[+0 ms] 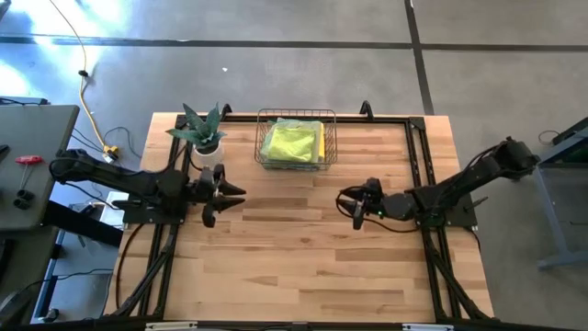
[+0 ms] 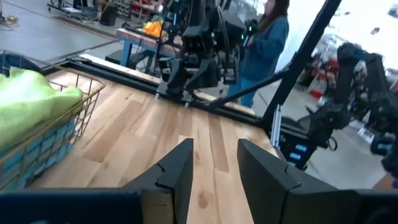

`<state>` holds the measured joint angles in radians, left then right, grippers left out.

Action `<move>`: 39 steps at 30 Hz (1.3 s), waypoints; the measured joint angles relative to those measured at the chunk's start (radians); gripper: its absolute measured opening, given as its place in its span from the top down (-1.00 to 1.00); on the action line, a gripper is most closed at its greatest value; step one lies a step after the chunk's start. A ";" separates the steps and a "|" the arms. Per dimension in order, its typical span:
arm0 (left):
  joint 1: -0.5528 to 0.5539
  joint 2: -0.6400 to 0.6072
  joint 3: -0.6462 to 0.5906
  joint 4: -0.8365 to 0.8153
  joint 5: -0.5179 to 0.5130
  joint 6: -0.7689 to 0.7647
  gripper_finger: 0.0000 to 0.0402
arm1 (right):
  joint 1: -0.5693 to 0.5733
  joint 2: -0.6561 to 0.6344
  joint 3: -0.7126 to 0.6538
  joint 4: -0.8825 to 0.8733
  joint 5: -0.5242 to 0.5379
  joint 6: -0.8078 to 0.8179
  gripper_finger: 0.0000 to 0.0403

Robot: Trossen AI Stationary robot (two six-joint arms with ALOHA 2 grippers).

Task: Fold microfiber towels
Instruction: Return to Home Position

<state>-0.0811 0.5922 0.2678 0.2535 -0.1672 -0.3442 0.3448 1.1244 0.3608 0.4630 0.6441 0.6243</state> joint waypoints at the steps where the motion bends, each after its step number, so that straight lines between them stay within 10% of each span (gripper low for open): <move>1: 0.000 0.000 -0.017 0.027 -0.004 -0.011 0.43 | 0.002 0.000 -0.006 -0.002 -0.001 0.000 0.10; 20: 0.000 0.000 -0.252 0.405 -0.149 -0.111 0.43 | 0.003 0.000 -0.345 0.535 -0.057 0.031 0.10; 39: 0.003 0.005 -0.257 0.274 -0.188 -0.091 0.43 | 0.002 -0.007 -0.353 0.377 -0.032 0.005 0.10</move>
<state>-0.0776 0.5976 0.0109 0.5276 -0.3550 -0.4351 0.3470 1.1172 0.0082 0.8401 0.6117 0.6289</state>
